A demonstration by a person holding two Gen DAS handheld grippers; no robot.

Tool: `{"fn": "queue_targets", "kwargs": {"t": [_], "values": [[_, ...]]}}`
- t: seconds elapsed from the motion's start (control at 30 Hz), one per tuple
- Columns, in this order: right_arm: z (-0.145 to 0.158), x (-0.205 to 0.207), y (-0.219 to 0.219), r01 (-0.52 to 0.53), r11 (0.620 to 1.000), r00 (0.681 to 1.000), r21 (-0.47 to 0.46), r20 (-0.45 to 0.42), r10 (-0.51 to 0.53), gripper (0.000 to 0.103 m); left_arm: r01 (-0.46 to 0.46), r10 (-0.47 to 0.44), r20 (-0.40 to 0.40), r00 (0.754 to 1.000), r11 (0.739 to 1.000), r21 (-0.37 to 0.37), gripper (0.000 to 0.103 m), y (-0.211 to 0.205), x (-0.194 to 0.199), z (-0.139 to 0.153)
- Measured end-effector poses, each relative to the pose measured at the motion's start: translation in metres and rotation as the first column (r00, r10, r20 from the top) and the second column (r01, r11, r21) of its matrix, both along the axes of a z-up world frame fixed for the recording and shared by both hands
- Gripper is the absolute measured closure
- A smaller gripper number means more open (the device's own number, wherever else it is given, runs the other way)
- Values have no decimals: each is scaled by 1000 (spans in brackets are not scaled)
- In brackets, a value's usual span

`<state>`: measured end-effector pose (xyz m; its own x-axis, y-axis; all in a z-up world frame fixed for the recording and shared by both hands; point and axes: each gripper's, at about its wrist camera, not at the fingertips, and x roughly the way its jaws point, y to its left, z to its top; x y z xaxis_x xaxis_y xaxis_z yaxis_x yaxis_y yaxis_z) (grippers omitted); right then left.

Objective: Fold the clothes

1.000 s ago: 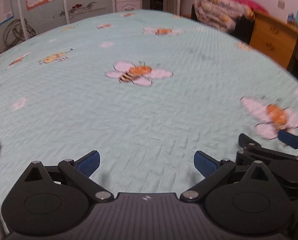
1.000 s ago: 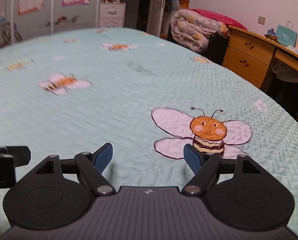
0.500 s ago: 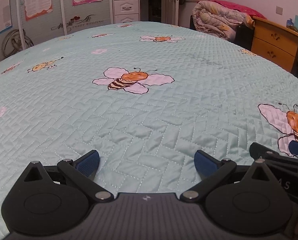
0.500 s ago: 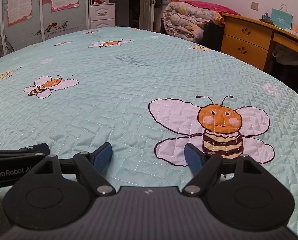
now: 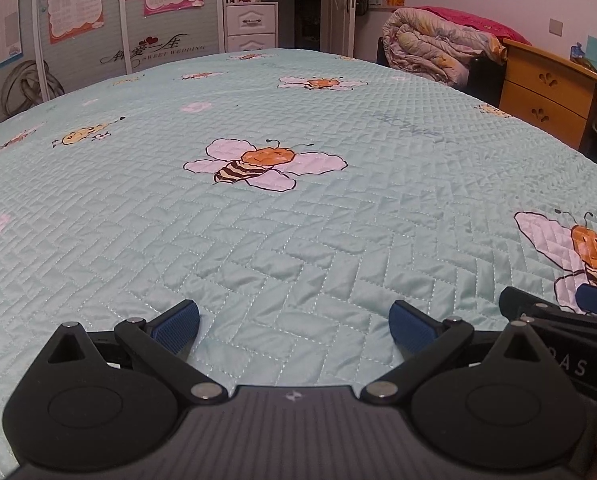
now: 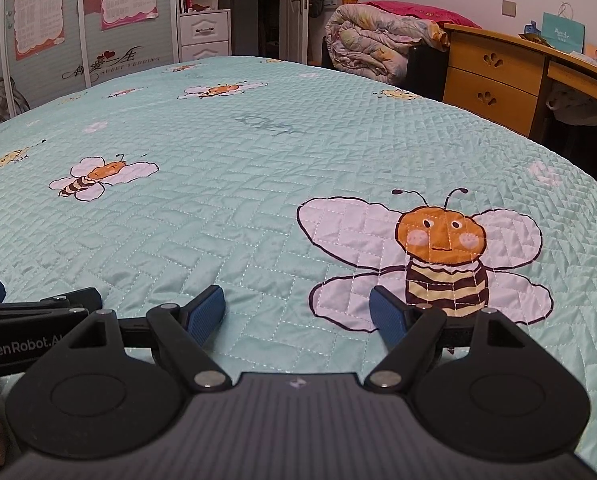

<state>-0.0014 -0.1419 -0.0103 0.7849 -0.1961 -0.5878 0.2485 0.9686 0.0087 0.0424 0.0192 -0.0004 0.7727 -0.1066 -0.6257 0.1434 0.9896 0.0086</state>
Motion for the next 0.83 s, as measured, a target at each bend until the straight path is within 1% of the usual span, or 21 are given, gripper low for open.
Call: {"fn": "queue_targets", "kwargs": {"t": [0.83], "values": [[0,0,-1,1,1000,1000,-3,2,-1,23,3,-3,6,1000,1000,1,0,1,-1,0]]}}
